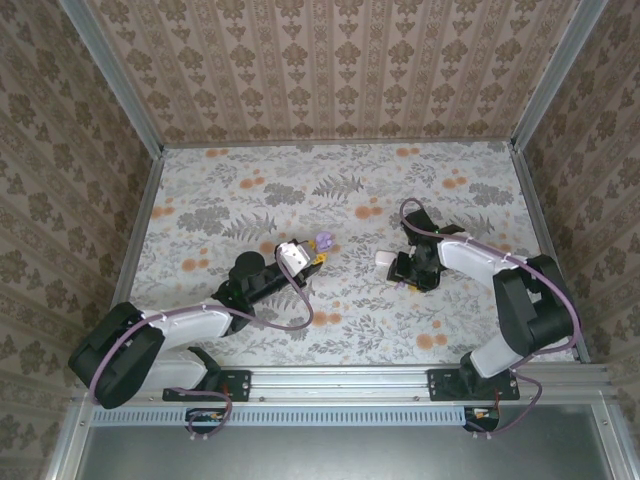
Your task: Insert the wireless bluetooth earbuds into the charging case
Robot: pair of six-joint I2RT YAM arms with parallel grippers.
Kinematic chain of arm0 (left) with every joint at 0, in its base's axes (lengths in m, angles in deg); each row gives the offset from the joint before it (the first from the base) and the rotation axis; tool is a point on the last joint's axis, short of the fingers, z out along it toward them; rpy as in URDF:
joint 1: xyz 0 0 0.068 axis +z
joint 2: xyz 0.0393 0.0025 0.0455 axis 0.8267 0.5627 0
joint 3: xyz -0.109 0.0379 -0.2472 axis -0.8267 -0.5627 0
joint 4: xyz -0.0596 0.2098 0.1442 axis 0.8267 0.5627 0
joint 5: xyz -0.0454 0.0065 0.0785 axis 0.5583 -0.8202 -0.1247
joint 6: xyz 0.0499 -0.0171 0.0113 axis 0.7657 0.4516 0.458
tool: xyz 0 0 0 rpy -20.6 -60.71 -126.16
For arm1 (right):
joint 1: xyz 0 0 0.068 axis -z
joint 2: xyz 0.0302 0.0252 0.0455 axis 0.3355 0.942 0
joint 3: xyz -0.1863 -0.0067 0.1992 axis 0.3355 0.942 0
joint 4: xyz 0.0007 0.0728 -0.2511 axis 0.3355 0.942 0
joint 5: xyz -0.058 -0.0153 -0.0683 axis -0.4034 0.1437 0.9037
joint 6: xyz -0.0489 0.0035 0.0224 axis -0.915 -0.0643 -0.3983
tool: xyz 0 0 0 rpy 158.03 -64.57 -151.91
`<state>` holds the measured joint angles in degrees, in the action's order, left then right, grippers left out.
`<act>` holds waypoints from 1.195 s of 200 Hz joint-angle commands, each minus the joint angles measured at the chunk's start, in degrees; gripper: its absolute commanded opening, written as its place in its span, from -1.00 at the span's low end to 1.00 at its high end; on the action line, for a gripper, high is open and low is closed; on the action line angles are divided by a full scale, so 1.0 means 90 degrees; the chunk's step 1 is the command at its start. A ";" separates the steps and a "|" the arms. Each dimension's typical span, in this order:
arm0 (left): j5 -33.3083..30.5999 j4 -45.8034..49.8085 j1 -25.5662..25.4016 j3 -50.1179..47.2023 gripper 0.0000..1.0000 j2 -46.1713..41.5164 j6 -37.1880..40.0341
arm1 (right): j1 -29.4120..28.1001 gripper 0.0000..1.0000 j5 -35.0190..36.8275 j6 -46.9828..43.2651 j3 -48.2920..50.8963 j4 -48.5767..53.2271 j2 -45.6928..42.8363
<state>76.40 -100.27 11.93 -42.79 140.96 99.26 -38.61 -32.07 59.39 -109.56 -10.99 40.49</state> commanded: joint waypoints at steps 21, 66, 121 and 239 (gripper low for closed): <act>-0.0030 0.0200 0.0017 -0.0045 -0.96 -0.0162 0.0154 | -0.0063 -0.03 -0.0180 0.0034 -0.0113 -0.0008 0.0185; -0.0023 0.0234 0.0040 -0.0073 -0.96 -0.0215 0.0179 | -0.0111 -0.06 -0.0215 0.0000 -0.0246 -0.0151 0.0341; -0.0055 0.0281 0.0056 -0.0102 -0.96 -0.0288 0.0187 | -0.0220 -0.09 -0.0220 -0.0088 -0.0491 -0.0269 0.0567; 0.0116 0.0416 0.0106 -0.0122 -0.97 -0.0386 0.0246 | -0.0386 -0.10 0.0364 -0.0764 -0.1395 0.1345 0.0486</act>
<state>76.16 -97.05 12.41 -43.31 138.89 100.11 -41.54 -31.26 56.51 -118.92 -7.71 45.89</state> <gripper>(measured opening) 0.177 0.452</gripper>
